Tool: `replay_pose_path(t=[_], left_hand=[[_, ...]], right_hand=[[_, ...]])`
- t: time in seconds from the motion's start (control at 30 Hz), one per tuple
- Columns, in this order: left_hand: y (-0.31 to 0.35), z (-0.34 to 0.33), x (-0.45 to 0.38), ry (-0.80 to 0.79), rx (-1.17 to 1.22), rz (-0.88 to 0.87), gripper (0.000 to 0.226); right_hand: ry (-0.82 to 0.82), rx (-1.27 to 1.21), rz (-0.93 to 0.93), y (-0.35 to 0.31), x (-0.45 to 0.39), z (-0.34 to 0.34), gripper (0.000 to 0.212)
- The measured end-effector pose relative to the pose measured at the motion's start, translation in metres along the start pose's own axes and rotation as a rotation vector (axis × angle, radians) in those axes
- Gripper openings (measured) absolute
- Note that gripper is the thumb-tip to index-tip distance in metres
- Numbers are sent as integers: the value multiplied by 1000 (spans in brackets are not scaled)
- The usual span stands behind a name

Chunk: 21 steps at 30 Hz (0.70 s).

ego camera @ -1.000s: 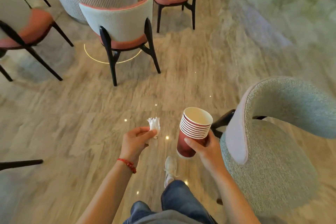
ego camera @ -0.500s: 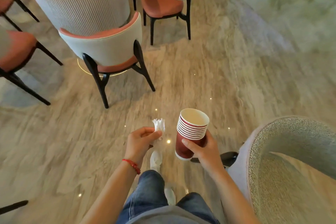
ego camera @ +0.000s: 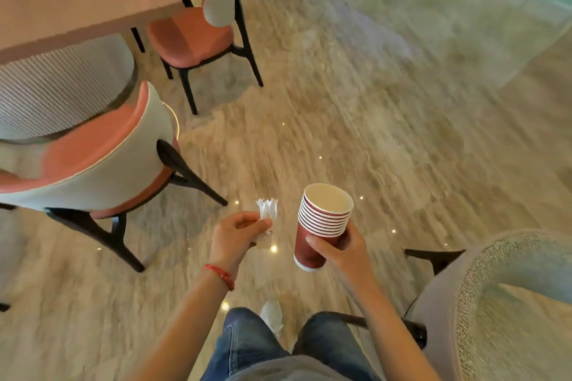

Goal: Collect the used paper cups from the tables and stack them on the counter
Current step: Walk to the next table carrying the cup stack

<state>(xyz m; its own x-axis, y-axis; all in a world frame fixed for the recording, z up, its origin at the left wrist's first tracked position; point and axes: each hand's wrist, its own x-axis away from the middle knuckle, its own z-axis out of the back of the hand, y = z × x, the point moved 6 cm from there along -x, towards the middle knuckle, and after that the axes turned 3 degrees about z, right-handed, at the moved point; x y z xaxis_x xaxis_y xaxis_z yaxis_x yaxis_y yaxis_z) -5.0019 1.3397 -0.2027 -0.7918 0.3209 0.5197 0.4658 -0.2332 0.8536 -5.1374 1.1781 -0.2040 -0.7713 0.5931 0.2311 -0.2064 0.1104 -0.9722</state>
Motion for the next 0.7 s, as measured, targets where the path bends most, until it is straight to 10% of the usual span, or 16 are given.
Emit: replay_pose_path(t=[0.7], left_hand=[[129,-329,-194,-439,-250,49,14]], right_hand=[[559,-56,-54,-40,-197,234,64]])
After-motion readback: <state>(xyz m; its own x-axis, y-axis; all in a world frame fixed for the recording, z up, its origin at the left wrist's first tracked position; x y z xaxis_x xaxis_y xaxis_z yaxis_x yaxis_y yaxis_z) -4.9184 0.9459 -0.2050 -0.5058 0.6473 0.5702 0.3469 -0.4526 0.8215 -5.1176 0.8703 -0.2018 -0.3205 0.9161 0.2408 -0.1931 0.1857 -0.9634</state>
